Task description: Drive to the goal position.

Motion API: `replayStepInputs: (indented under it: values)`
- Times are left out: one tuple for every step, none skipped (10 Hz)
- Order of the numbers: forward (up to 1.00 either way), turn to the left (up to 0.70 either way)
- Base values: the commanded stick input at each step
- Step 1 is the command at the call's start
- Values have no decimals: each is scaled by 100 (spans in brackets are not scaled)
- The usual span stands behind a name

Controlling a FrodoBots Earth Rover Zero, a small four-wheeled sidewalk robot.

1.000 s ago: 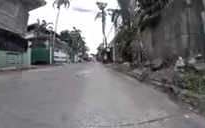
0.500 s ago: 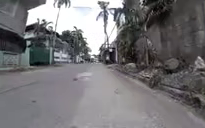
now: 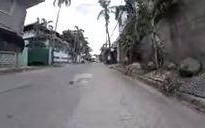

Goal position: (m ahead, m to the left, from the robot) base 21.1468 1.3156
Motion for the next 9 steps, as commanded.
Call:
replayStepInputs:
  values:
    - [100,-3]
    - [100,-3]
    - [100,-3]
    - [100,-4]
    - [100,-4]
    - [100,-4]
    - [100,-4]
    - [100,-3]
    - [100,-3]
